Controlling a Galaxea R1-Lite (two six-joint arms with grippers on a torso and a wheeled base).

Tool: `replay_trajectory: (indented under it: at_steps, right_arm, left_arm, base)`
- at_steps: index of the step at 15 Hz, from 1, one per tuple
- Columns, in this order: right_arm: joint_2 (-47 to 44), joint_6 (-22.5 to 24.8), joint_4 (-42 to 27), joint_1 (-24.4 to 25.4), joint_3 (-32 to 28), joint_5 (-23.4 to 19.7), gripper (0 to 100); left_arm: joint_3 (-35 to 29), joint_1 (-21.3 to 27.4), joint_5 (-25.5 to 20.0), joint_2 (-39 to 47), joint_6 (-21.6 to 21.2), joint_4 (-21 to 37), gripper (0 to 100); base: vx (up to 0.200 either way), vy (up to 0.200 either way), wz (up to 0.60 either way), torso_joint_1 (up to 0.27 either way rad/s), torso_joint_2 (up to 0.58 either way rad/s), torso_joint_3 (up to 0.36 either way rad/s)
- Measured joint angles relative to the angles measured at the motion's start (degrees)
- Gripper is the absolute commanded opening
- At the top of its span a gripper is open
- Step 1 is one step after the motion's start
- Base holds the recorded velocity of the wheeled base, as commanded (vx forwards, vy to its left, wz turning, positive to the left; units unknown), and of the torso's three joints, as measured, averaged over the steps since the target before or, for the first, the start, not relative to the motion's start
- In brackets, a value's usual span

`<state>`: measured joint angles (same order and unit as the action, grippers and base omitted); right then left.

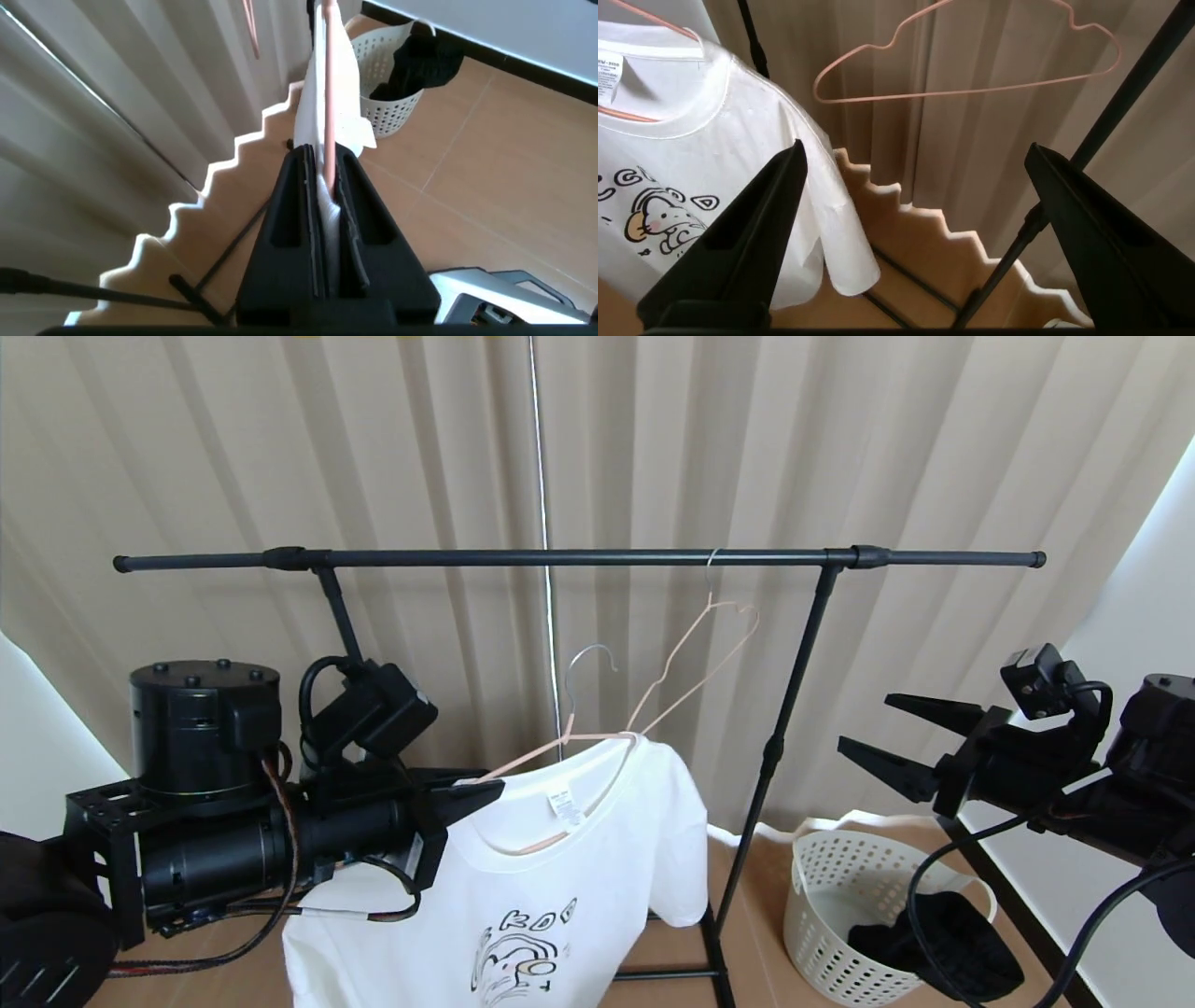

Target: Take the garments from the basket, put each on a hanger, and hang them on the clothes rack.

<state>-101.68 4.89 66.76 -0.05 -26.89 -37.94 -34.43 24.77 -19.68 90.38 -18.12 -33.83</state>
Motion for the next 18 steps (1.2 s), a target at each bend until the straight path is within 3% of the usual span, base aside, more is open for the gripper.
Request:
replay_trajectory:
  at_steps: [7,12,18]
  right_arm:
    - [-0.52,0.0,0.0,0.05,-0.15,0.0,100]
    - [-0.71,0.0,0.02,0.05,-0.17,0.0,100]
    - [-0.71,0.01,0.02,0.05,-0.17,0.0,100]
  left_arm:
    - [0.63,-1.01,4.46,5.35,-0.41,-0.16,0]
    - [0.52,-3.5,5.12,7.85,-0.63,-0.52,0]
    - [-3.74,-6.83,7.72,11.39,1.15,-9.25,0]
  base:
    - [0.0,0.0,0.0,0.0,0.0,0.0]
    - [0.0,0.0,0.0,0.0,0.0,0.0]
    - [0.0,0.0,0.0,0.0,0.0,0.0]
